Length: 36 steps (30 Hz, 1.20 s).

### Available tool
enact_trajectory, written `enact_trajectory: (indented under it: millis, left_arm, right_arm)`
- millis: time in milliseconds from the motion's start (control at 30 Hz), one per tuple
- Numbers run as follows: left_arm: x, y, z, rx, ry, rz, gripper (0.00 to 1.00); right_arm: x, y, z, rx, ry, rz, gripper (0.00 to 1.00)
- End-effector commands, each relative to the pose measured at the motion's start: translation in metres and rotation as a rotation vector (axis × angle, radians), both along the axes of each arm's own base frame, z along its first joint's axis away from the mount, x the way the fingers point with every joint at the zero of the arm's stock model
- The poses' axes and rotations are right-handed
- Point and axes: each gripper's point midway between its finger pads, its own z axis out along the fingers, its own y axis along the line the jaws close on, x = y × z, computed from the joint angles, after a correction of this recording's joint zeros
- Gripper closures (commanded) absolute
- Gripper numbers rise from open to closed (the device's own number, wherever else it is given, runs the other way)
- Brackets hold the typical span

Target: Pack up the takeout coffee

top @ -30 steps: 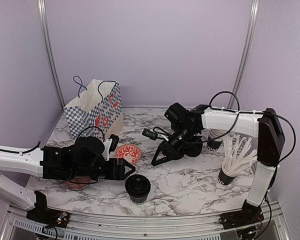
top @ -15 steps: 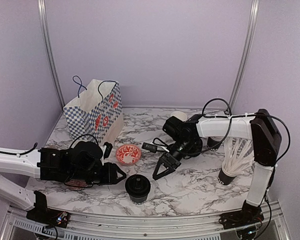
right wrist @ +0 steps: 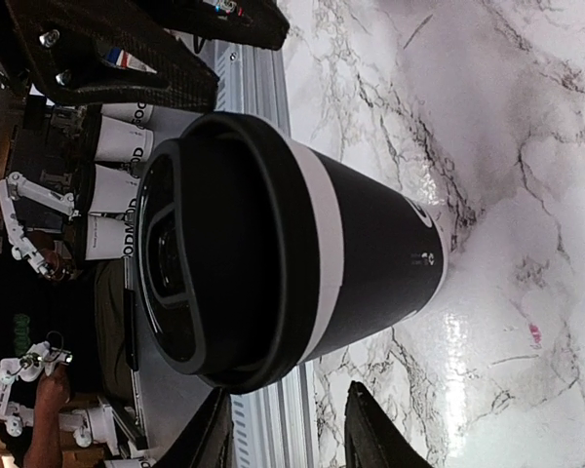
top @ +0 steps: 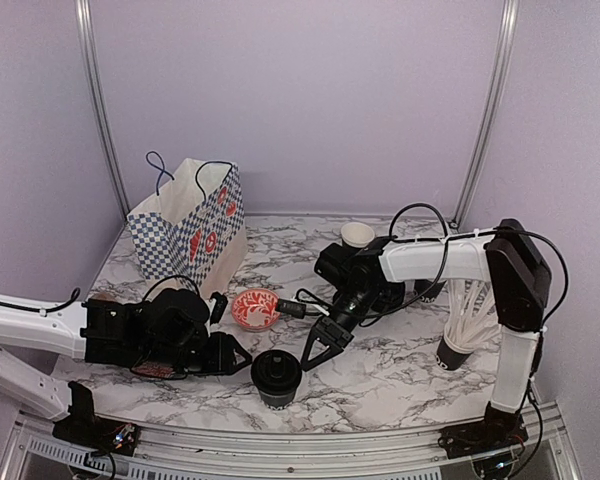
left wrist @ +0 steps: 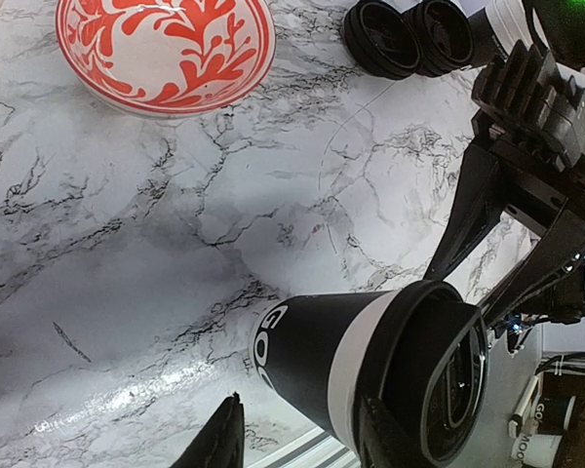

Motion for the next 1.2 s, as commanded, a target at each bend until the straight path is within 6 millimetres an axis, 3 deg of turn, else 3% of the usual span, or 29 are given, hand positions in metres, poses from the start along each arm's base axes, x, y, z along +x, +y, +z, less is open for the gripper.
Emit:
enact_trajectory:
  millis: [0,467,733,1167]
  left_arm:
    - [-0.002,0.0,-0.008,0.008,0.01,-0.01,0.59]
    - [0.003,0.008,0.013,-0.037,-0.017,0.049,0.59]
    - [-0.007,-0.004,0.012,-0.055,0.035,-0.007,0.66]
    - [-0.009,-0.018,0.011,-0.069,0.041,-0.048,0.67]
  right_arm:
    - [0.004,0.009,0.004,0.006,-0.01,0.002,0.63]
    - [0.003,0.009,0.004,0.001,-0.022,0.005,0.63]
    - [0.004,0.01,0.004,-0.001,-0.022,0.004,0.64]
    - [0.003,0.009,0.003,0.0,-0.016,0.007,0.65]
